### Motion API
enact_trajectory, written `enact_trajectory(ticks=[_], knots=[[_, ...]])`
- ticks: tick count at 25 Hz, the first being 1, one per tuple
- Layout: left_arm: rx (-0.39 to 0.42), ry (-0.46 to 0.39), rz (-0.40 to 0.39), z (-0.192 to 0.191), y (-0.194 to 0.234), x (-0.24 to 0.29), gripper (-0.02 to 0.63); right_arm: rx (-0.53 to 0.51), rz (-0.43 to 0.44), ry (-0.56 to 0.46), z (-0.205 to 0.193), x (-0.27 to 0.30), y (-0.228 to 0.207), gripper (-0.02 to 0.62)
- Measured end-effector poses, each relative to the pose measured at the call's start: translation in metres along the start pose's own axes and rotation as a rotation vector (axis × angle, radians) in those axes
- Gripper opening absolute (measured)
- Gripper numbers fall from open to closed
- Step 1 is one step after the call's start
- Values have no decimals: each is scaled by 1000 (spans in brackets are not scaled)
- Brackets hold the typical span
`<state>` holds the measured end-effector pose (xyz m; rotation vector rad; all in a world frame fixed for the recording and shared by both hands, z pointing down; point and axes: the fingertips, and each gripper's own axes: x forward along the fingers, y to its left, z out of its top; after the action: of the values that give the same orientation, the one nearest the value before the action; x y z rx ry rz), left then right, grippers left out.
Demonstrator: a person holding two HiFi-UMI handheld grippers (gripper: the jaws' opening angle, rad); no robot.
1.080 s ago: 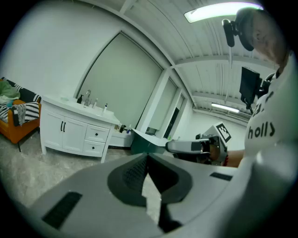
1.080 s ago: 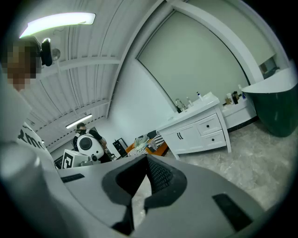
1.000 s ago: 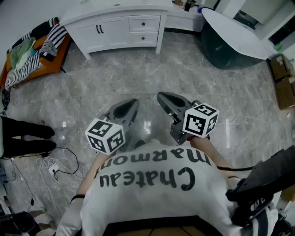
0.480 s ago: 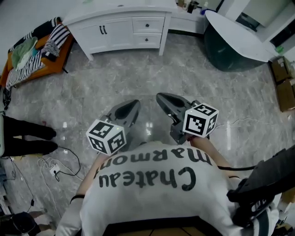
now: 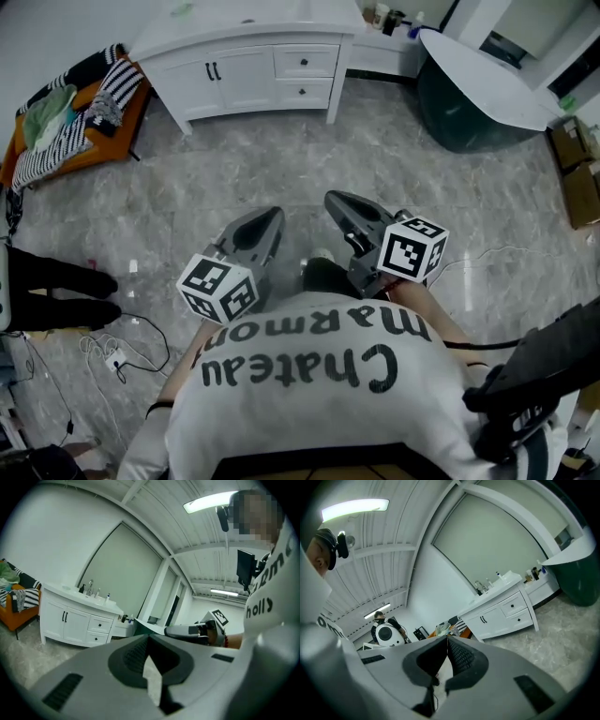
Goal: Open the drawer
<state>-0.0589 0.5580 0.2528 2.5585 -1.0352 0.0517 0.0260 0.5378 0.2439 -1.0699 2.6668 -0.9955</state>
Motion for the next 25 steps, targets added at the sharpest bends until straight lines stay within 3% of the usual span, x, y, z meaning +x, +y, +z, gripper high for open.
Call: enact_trajectory(ticks=[7, 25], knots=[[1, 35, 1, 4, 38, 40, 9, -61, 20, 54, 13, 45, -27, 11], [-53, 24, 85, 85, 171, 206, 8, 12, 37, 107, 163, 174, -177, 11]])
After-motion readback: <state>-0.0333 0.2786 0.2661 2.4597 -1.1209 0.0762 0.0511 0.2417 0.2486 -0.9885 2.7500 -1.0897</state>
